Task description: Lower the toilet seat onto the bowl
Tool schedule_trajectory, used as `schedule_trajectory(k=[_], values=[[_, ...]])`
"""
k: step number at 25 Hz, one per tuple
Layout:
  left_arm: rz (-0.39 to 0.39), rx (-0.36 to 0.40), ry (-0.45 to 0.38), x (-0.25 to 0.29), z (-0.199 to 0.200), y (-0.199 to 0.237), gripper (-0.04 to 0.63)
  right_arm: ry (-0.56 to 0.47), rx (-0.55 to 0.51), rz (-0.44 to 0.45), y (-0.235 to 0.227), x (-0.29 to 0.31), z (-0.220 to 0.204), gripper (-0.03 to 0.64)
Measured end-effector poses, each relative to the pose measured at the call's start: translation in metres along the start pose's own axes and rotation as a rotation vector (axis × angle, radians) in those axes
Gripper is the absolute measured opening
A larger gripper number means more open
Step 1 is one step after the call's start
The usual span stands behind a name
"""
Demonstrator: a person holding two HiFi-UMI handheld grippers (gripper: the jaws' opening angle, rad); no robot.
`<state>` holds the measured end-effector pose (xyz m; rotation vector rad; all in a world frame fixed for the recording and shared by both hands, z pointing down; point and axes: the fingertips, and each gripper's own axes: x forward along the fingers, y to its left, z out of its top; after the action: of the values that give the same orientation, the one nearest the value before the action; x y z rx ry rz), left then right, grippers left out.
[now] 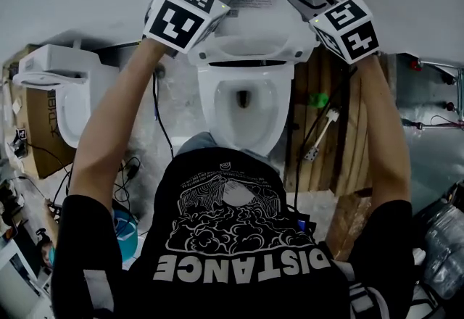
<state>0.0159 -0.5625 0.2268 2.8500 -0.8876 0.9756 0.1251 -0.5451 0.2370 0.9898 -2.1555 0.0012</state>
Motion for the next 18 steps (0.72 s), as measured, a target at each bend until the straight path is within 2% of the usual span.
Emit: schedule_trajectory(k=[4,18], values=[[-0.025,0.022,0.026,-0.007,-0.003,-0.008,0.16,0.009,-0.021,0.034,0.009,-0.001,-0.001,0.17],[0.029,0.087,0.064,-0.037,-0.007,-0.047,0.155,0.017,-0.114,0.05,0.041,-0.035,-0.006,0.163]])
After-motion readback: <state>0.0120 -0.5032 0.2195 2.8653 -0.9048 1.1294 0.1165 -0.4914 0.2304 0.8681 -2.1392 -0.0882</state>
